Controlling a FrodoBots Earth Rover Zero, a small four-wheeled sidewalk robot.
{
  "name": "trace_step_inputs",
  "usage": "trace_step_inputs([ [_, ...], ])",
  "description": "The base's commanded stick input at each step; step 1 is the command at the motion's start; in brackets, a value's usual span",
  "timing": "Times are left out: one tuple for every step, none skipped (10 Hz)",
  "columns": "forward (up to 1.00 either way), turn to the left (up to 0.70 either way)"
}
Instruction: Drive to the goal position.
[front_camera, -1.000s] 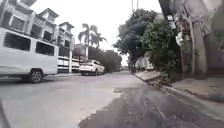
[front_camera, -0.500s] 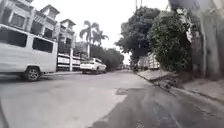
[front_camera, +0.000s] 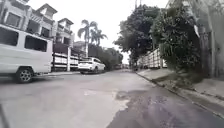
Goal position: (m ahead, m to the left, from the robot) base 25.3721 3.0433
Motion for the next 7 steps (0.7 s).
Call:
trace_step_inputs([
  [0.7,0.0],
  [0.7,0.0],
  [0.7,0.0],
  [0.7,-0.12],
  [0.7,-0.34],
  [0.7,-0.34],
  [0.7,-0.34],
])
